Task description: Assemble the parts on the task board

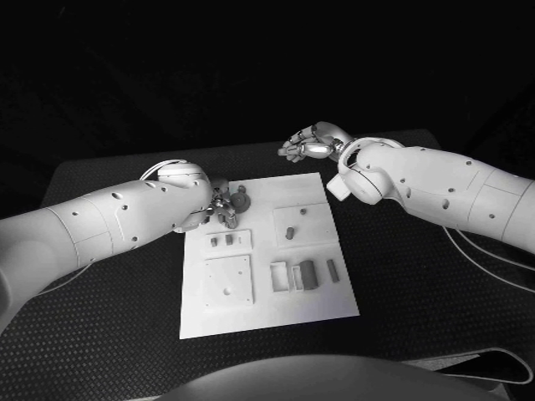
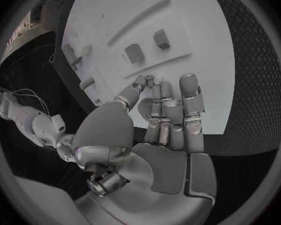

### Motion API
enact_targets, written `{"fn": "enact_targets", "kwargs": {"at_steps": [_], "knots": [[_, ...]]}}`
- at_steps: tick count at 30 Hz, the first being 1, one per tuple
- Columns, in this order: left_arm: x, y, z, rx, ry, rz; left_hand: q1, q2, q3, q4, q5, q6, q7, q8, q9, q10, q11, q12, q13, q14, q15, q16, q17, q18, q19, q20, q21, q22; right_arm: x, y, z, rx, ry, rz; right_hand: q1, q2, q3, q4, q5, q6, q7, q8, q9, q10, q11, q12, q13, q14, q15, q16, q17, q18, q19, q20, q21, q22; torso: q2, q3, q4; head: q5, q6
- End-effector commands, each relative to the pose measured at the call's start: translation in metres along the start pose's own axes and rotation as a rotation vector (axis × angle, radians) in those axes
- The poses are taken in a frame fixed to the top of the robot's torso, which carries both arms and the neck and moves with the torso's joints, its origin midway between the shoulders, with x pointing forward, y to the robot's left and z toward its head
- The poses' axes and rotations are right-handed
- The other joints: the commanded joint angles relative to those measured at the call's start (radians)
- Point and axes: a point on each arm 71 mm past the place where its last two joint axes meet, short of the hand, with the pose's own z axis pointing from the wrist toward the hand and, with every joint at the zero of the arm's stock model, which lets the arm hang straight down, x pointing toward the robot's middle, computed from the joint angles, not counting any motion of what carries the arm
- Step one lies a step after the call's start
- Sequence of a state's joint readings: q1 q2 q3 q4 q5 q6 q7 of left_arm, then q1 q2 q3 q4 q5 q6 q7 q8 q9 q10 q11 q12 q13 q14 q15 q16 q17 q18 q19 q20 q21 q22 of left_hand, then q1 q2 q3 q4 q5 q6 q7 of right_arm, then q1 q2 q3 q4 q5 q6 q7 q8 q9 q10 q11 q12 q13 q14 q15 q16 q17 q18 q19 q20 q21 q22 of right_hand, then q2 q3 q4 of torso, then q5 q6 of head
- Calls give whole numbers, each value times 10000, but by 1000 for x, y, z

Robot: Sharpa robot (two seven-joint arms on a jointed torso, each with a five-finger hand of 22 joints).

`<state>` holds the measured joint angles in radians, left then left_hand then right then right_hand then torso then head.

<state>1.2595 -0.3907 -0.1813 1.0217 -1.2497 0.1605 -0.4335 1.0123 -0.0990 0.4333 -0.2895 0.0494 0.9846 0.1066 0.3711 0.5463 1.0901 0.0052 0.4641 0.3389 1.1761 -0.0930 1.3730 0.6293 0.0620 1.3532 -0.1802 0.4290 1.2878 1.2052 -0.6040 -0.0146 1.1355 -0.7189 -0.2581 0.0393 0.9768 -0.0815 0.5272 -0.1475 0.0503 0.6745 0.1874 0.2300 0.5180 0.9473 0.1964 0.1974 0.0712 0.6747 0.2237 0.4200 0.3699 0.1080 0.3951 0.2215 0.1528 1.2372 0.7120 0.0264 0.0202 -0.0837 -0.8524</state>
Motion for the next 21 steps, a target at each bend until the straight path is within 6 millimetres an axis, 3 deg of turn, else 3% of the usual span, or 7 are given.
{"fn": "enact_targets", "kwargs": {"at_steps": [1,11,21], "knots": [[6,-2,1,231,-31,21,165,-34,88,-7,-9,-61,98,-23,-6,794,146,-75,-4,7,14,-75,-2,402,-34,-40,-56,9,2,1,0,-58,147,3,-80,8,-7,55,-18,-67,616,52,-16,50,-11,-32,-14,73,14,-54,-2,33,73,-23,-33,12,5,2,2,2,-14],[7,-6,2,849,-520,-123,716,-99,168,-19,-7,-401,252,-190,12,509,284,-402,0,-17,145,-174,-14,400,-62,24,-168,9,2,1,0,-54,143,3,-82,14,-6,60,-18,-68,616,54,-18,49,-11,-33,-14,73,13,-55,-2,35,74,-23,-38,16,1,4,0,-9,-15],[7,-8,2,1390,-445,-480,1314,197,571,11,0,-252,200,-124,91,684,282,-589,35,-11,149,-266,-39,401,-70,73,-249,24,2,1,0,-48,138,3,-84,16,-7,64,-18,-68,616,55,-20,49,-11,-33,-14,72,13,-56,-2,36,75,-23,-43,19,-2,5,-9,-16,-7]]}}
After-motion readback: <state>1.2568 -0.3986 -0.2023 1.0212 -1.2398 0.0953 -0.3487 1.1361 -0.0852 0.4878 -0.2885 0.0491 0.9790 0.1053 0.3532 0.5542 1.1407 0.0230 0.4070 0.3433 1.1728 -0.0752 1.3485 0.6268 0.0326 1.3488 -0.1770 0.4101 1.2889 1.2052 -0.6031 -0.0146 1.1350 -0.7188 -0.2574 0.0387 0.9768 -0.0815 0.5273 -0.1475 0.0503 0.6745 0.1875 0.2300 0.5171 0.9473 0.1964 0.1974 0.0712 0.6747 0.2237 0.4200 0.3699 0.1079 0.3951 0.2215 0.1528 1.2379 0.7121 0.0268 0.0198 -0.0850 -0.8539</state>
